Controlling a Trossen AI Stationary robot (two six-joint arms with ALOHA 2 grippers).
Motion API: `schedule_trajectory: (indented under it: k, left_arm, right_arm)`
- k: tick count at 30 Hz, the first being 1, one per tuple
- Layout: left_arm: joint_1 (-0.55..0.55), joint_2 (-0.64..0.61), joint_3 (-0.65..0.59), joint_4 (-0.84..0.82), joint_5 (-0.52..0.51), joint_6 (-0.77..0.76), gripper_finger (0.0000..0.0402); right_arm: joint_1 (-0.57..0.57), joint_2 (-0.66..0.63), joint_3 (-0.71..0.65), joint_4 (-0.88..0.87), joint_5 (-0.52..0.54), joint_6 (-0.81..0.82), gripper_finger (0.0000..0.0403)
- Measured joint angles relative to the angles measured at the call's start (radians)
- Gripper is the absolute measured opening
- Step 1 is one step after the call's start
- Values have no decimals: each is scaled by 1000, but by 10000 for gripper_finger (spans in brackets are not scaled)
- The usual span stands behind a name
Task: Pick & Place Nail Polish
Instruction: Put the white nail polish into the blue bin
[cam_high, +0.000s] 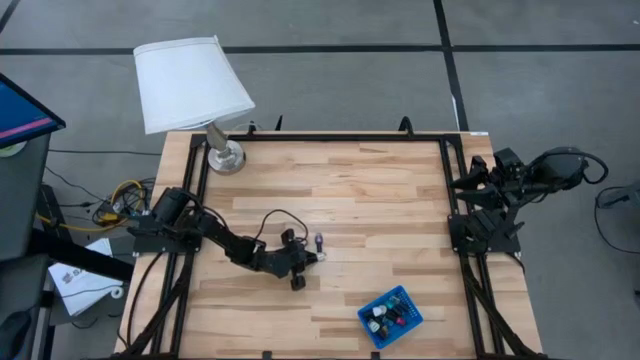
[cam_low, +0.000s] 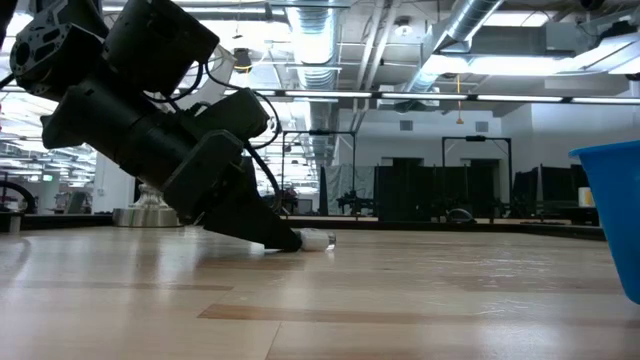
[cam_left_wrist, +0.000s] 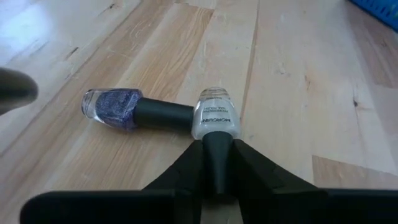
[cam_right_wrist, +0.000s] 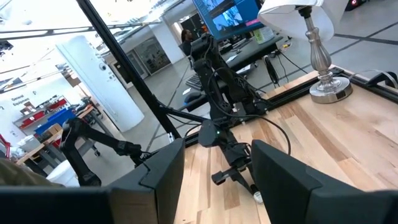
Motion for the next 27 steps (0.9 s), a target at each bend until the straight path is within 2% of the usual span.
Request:
schedule_trajectory:
  k: [6, 13, 20, 27]
  left_arm:
    - [-5, -15, 1, 5, 19, -33, 54]
    - [-2, -96, -4, -38, 90, -31, 54]
    - [1, -189, -4, -46, 69, -31, 54]
    - [1, -295, -3, -142, 54, -31, 54]
  right_arm:
    - [0, 0, 0, -7, 0, 0, 177]
    - [0, 0, 0, -8, 0, -8, 177]
    - [0, 0, 0, -7, 0, -11, 177]
    - [0, 0, 0, -7, 8, -11, 177]
